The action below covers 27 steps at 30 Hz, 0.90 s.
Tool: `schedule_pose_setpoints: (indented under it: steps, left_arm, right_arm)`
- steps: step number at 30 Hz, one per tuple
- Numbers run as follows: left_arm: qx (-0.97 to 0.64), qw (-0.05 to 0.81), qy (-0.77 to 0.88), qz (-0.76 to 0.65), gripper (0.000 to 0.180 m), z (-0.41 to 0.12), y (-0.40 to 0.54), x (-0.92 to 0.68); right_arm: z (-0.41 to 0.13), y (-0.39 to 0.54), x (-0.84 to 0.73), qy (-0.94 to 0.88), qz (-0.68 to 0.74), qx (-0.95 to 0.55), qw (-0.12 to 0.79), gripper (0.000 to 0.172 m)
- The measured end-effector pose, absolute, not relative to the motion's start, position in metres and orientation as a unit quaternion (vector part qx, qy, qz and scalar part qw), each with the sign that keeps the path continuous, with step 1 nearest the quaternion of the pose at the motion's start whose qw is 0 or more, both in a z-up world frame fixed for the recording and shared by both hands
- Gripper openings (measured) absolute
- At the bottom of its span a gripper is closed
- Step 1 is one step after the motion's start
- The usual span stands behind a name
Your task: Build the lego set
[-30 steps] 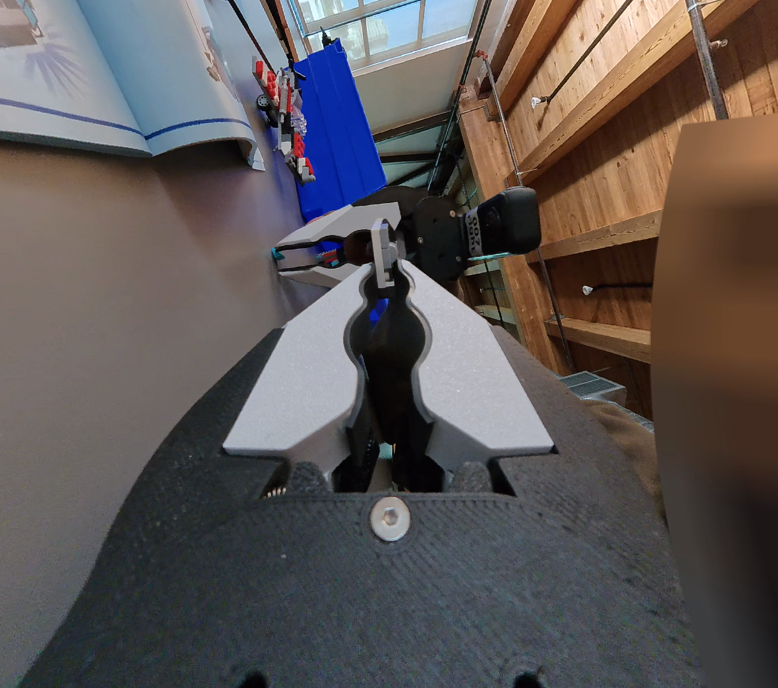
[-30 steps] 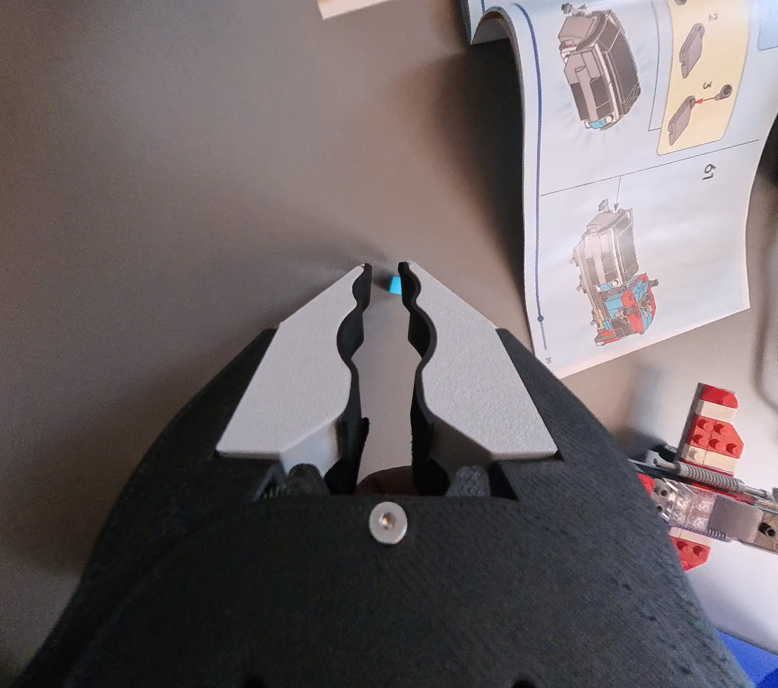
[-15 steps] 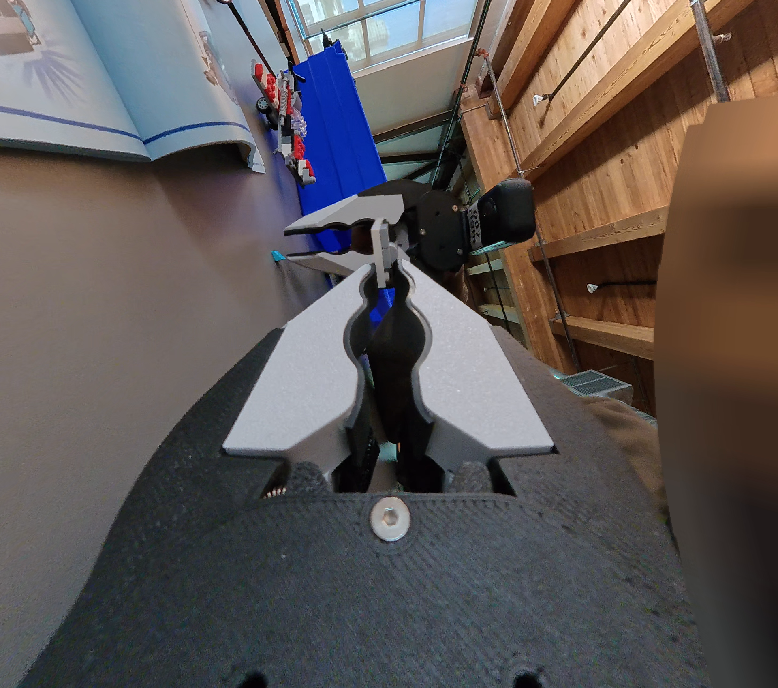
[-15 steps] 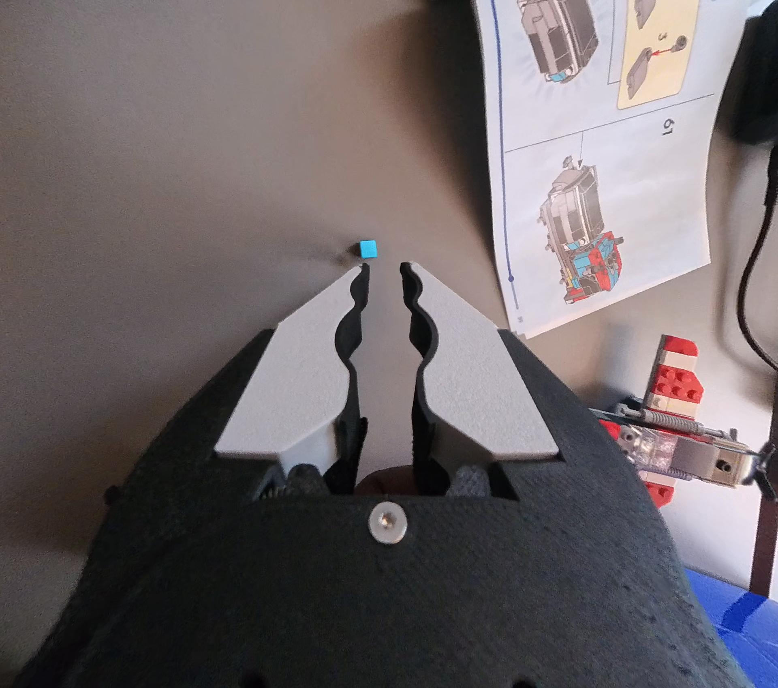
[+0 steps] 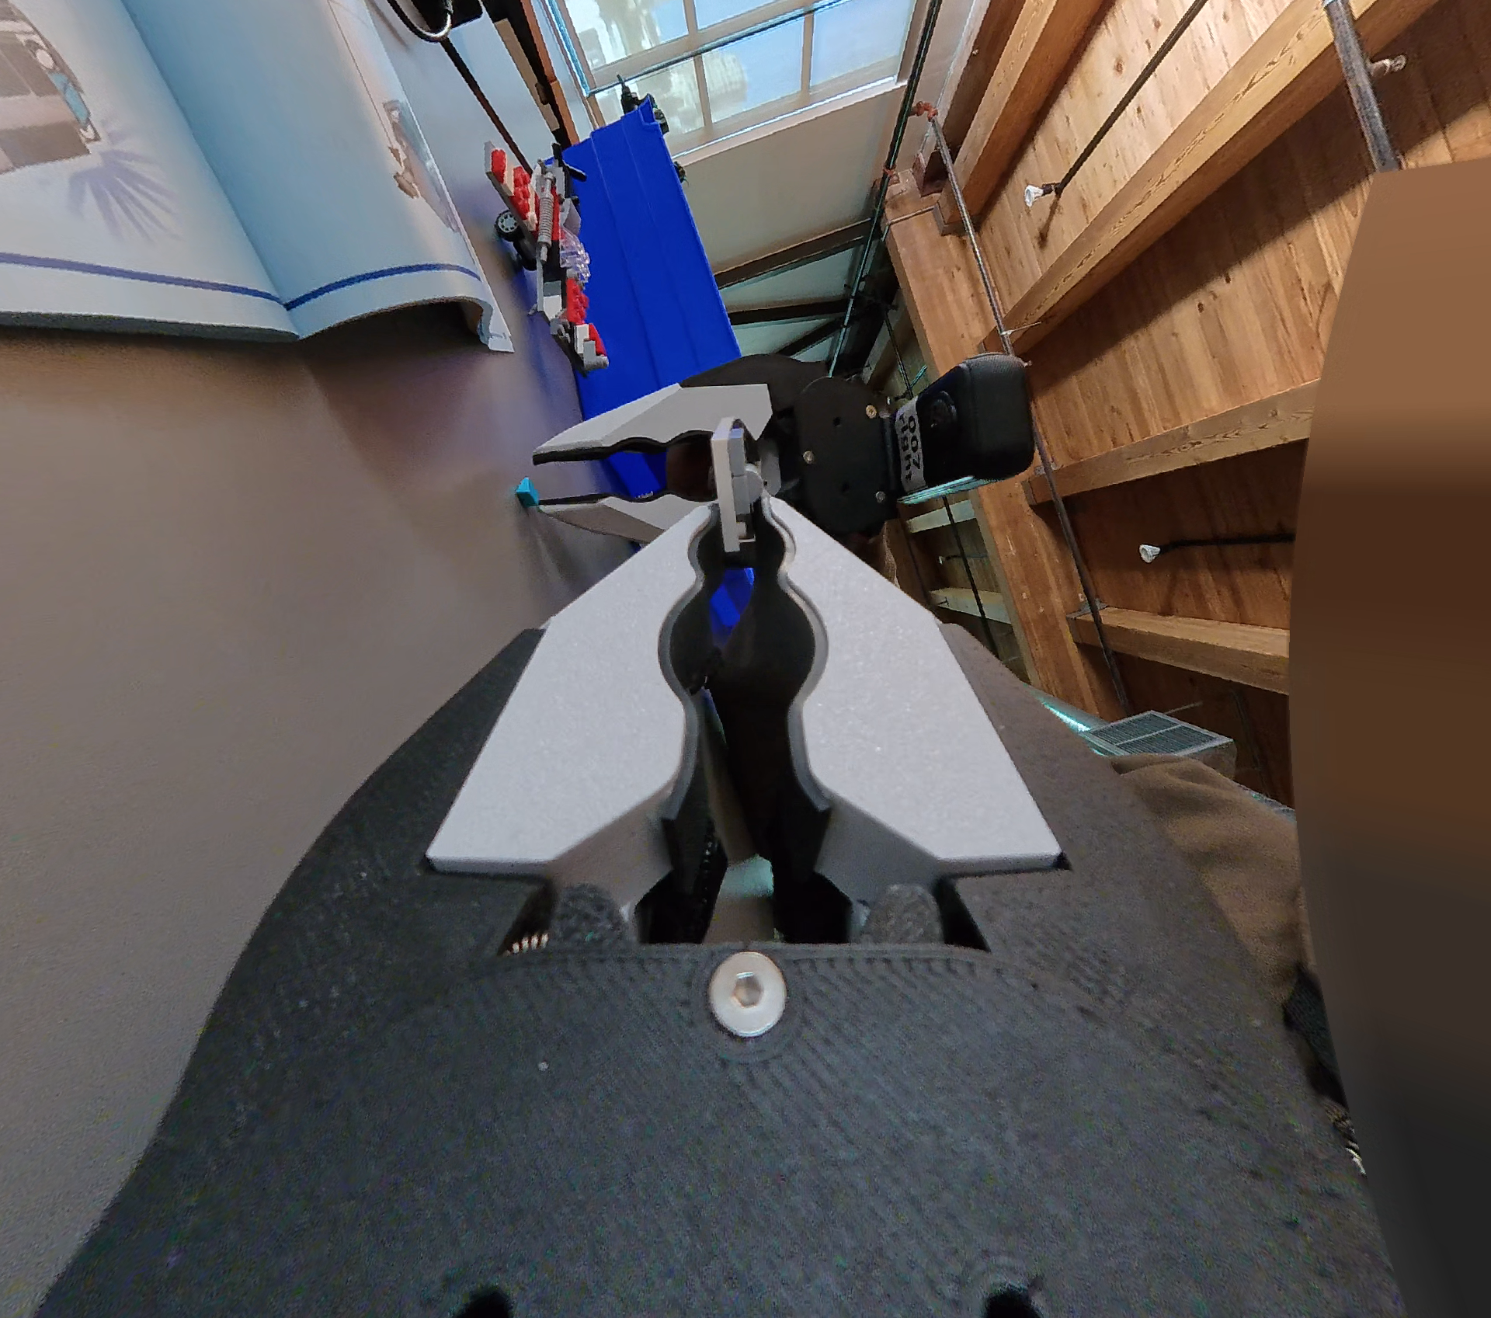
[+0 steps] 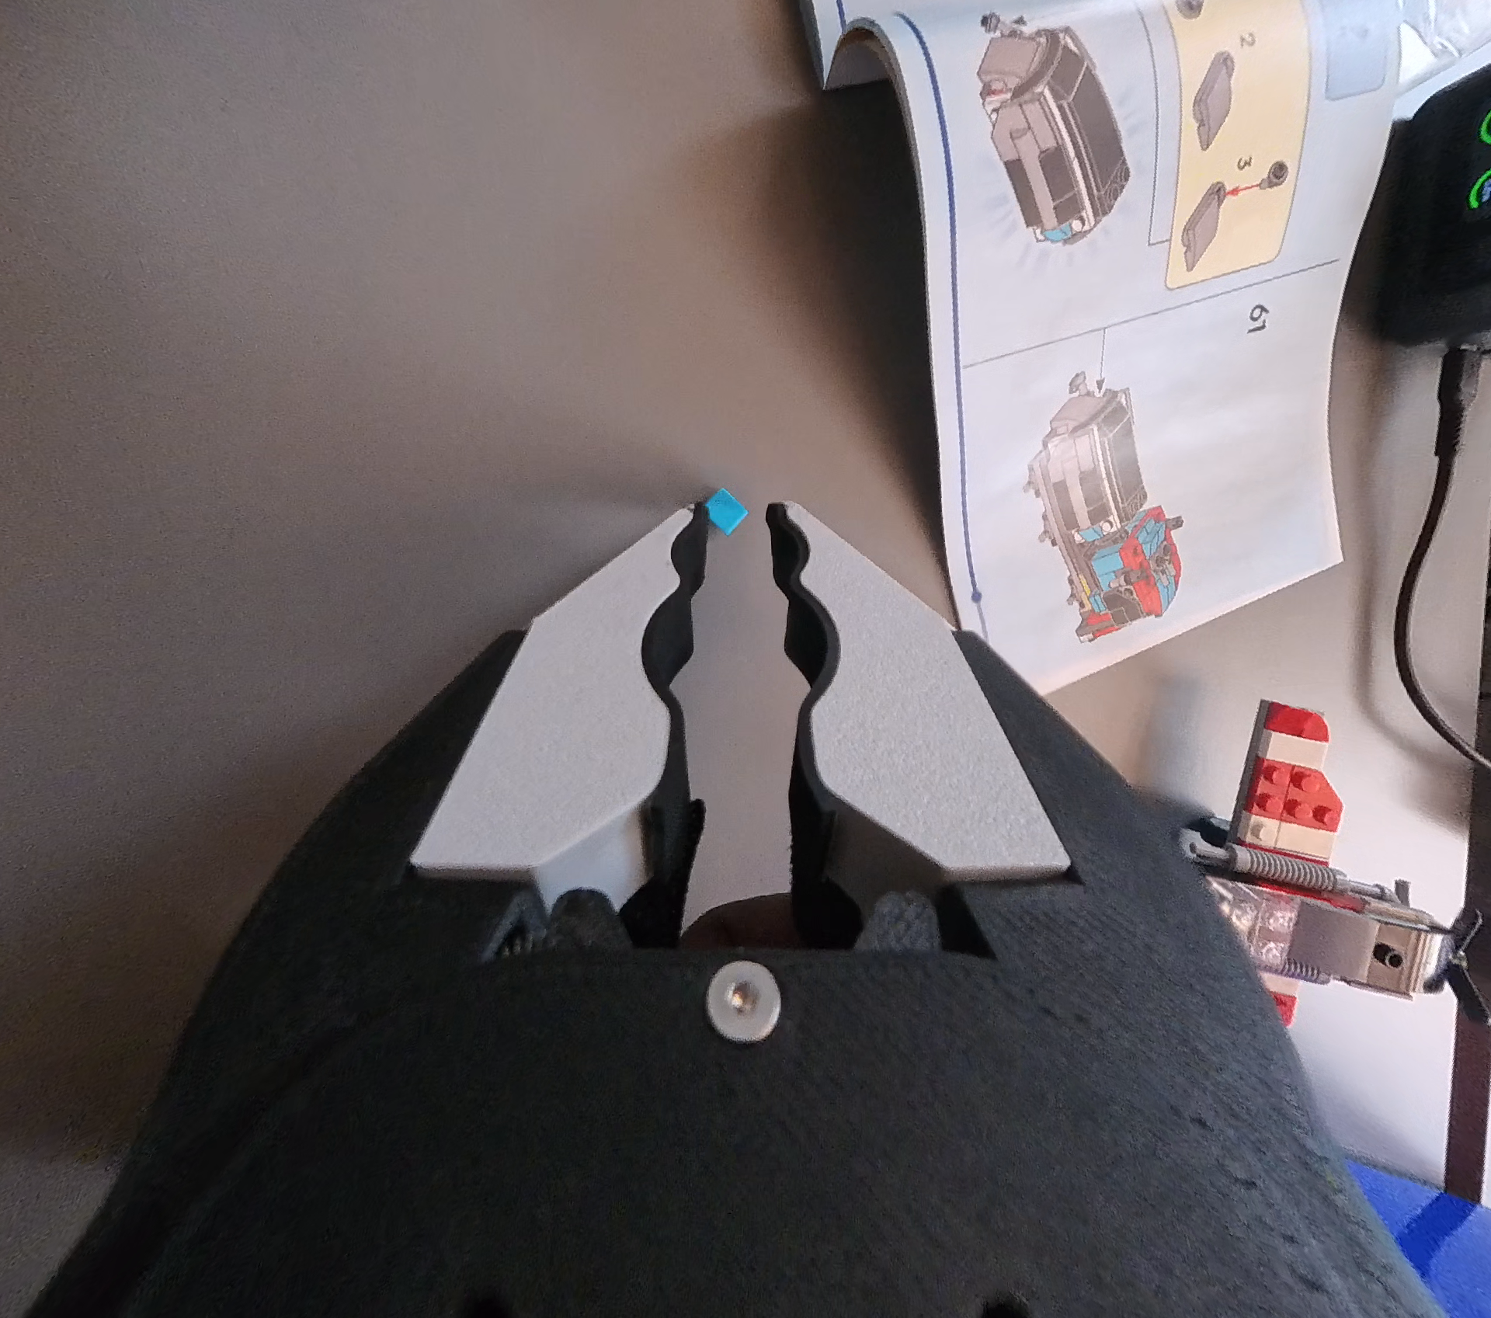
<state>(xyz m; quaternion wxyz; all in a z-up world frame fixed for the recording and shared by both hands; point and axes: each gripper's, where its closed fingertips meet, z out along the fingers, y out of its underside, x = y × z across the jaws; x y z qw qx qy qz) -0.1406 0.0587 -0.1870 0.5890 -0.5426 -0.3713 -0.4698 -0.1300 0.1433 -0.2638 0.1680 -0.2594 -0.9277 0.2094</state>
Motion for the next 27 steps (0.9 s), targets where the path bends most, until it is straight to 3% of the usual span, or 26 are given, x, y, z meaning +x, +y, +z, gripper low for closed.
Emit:
schedule_pose_setpoints:
  steps: [27]
  left_arm:
    - [-0.543, 0.59, -0.37, -0.469, 0.007, -0.187, 0.058, -0.142]
  right_arm:
    - [-0.267, 0.135, -0.127, -0.931, 0.229, -0.237, 0.155, 0.018]
